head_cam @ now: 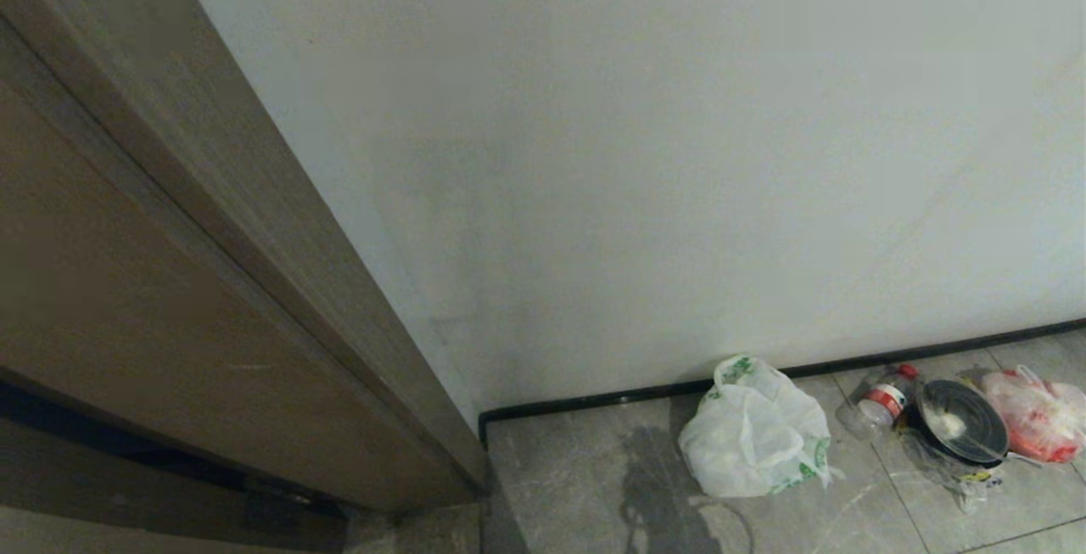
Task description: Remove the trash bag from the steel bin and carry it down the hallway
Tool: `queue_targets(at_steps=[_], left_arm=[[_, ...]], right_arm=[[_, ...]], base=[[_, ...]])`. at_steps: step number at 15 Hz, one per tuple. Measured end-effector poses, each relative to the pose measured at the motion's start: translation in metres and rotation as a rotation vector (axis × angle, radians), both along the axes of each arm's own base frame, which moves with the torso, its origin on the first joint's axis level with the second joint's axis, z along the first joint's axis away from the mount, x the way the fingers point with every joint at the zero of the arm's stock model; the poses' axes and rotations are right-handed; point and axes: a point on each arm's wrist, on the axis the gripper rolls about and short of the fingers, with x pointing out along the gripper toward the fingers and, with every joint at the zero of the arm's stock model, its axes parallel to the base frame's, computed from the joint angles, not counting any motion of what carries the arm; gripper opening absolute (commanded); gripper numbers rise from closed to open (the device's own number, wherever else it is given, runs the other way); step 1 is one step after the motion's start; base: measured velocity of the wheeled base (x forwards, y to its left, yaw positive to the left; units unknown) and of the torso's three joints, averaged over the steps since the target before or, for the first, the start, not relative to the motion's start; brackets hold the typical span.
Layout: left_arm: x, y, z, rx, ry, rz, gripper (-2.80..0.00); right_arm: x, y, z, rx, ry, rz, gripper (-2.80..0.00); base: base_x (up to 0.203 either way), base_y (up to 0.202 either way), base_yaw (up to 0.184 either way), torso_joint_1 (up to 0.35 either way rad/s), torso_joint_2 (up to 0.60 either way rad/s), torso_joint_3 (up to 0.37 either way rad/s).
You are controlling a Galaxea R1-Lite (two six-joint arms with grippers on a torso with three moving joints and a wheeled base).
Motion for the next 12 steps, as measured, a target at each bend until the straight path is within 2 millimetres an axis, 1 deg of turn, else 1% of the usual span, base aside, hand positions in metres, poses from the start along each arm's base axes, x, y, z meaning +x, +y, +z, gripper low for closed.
queue_targets(at_steps=[12], left_arm=[[0.0000,0.0000,0.0001,-0.002,-0.001,0.001,-2.80]], right_arm=[[-0.0001,0.0000,-0.0004,0.001,0.003,-0.001,-2.80]], base=[[0.000,0.000,0.000,0.000,0.00,0.004]])
